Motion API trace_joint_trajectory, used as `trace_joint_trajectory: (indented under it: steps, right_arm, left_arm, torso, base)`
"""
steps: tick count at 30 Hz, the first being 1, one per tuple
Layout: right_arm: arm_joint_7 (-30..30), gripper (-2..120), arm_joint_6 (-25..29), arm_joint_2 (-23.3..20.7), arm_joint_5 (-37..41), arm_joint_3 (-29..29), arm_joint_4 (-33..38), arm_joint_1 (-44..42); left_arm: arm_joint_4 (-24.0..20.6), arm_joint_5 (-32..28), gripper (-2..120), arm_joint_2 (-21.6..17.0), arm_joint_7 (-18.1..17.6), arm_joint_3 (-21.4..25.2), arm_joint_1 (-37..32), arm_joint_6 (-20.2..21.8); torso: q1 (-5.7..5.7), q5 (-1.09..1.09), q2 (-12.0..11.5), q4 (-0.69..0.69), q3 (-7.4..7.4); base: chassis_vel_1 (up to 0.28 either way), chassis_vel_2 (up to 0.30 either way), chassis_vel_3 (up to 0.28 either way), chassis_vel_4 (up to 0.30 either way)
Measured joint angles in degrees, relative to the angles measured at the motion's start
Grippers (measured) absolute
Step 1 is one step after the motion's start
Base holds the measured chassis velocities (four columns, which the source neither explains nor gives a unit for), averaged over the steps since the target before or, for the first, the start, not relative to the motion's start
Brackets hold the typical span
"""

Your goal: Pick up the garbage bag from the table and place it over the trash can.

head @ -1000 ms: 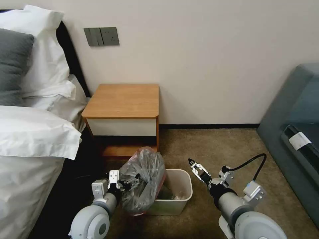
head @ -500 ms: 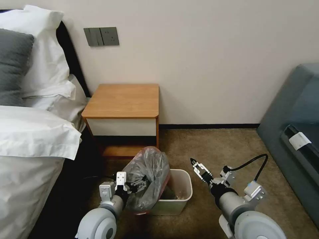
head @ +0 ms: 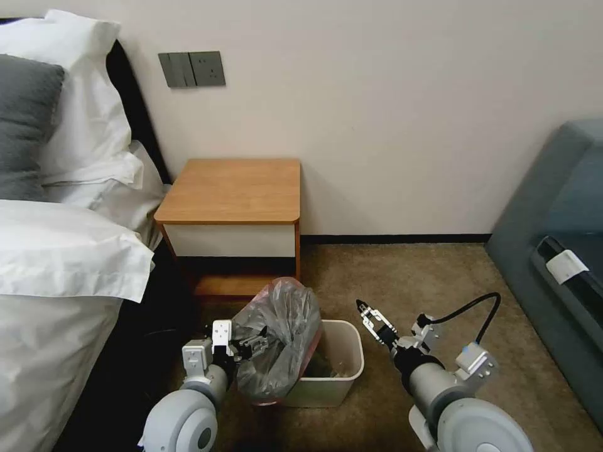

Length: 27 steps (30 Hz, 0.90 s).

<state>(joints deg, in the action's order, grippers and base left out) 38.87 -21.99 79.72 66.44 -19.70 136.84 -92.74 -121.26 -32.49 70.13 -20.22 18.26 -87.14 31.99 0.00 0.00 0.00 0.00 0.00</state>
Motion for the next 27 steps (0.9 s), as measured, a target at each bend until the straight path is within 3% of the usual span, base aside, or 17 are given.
trace_joint_trajectory:
  steps: [14, 19, 23, 27]
  right_arm:
    - [-0.8, 100, 0.0, 0.6, -0.9, 0.1, -1.2, 0.2]
    - [-1.1, 100, 0.1, 0.7, -1.3, 0.1, -1.6, 0.2]
    - [-1.4, 100, 0.1, 0.9, -1.8, 0.3, -2.0, 0.2]
    - [-1.6, 100, 0.1, 1.0, -2.1, 0.4, -2.3, 0.2]
  left_arm:
    - [2.0, 1.7, 95, -0.3, 0.2, -2.0, 1.0, 0.4]
    - [2.3, 1.7, 81, -0.6, 0.2, -2.4, 1.2, 0.8]
    - [2.4, 1.4, 61, -0.6, 0.2, -3.0, 1.3, 1.0]
    - [2.6, 0.8, 49, -0.5, 0.1, -3.2, 1.5, 1.3]
  torso:
    - [0.0, 0.0, 0.0, 0.01, 0.0]
    - [0.0, 0.0, 0.0, 0.0, 0.0]
    - [0.0, 0.0, 0.0, 0.01, 0.0]
    - [0.0, 0.0, 0.0, 0.0, 0.0]
  base:
    - [0.0, 0.0, 0.0, 0.0]
    - [0.0, 0.0, 0.0, 0.0]
    - [0.0, 0.0, 0.0, 0.0]
    - [0.0, 0.0, 0.0, 0.0]
